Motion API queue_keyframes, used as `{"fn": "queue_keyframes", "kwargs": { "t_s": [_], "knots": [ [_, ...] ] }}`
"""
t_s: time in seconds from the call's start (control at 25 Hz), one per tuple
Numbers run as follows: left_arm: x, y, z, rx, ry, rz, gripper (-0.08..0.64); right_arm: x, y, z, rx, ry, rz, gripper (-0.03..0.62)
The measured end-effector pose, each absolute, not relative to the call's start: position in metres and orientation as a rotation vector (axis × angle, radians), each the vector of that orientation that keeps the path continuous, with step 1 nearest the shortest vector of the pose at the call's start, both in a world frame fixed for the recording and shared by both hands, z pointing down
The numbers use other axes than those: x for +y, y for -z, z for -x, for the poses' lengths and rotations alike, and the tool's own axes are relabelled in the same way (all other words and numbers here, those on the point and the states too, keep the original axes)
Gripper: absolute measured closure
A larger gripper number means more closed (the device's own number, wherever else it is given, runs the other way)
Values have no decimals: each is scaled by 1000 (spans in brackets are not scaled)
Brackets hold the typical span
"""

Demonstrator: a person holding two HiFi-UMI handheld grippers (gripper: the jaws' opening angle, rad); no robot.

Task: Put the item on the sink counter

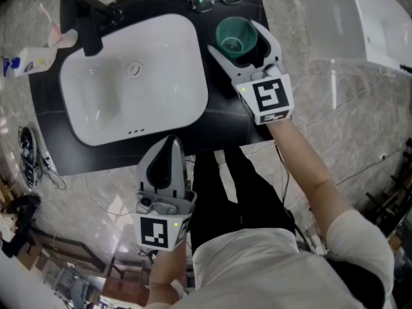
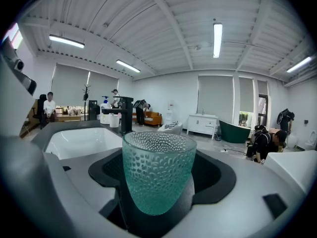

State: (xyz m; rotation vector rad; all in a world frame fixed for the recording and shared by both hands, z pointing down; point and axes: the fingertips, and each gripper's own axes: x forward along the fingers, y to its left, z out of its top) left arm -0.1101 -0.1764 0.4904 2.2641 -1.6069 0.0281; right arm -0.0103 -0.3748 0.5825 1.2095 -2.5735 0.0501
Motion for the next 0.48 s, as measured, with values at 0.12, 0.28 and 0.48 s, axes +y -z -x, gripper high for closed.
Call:
{"fn": "queue_keyframes", "kwargs": {
  "t_s": [0.12,0.28,0.48],
  "knots": [
    [-176,-492,109,-1599,-33,-2263,558,-375,-582,10,-2570,-47,-1214,189],
    [-175,-494,109,-1598,-36,-2259,558,-375,-582,10,-2569,-51,-1225,189],
    [-175,-494,108,-1595,-34,-2260,558,-374,-586,11,-2555,-37,-1203,189]
  ]
}}
